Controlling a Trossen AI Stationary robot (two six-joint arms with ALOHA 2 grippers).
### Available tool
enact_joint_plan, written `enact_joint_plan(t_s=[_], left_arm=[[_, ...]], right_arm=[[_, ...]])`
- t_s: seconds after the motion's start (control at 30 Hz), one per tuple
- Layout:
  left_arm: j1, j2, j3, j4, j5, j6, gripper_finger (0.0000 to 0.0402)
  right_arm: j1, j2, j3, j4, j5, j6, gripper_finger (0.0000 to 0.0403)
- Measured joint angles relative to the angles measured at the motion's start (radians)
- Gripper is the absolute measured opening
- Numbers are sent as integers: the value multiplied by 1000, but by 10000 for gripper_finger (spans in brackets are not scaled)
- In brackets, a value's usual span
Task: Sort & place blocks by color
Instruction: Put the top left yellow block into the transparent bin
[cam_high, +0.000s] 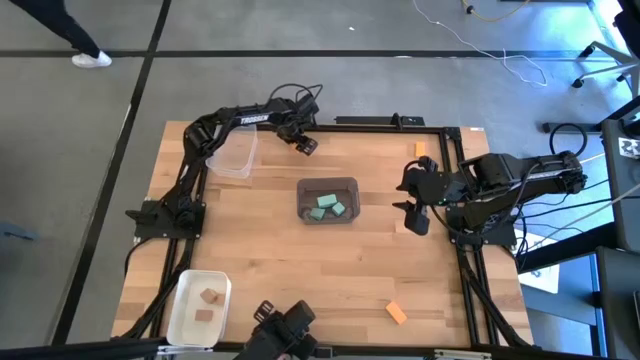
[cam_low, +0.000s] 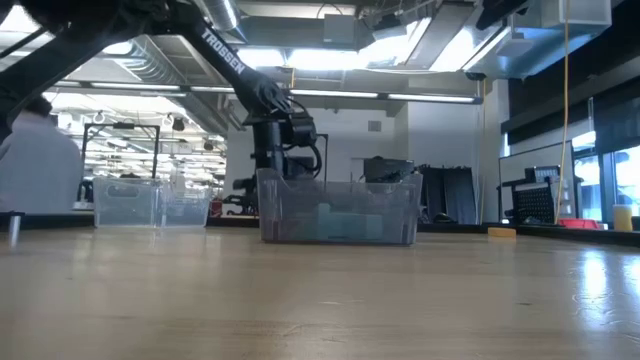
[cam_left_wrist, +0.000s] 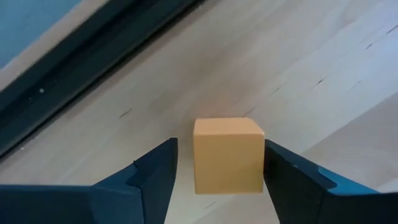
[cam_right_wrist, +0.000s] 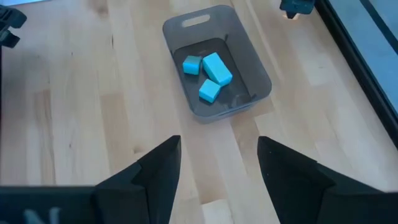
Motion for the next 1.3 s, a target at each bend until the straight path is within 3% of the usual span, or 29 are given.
enact_joint_plan(t_s=[0.27,0.5,0.67,1.07,1.3], left_arm=[[-1,7,0,0,3,57,122],[-7,-12,0,-38,31,96,122],[-17,-91,0,-96,15,96,122],[-63,-396,0,-368,-205,-84,122],[-8,-441,0,-488,-236,-163,122]], right_arm=[[0,0,0,0,0,-18,212],[0,0,0,0,64,-20,212],[0,0,0,0,135,-20,212],[0,0,0,-3,155,-18,212],[0,0,0,-3,156,-17,212]])
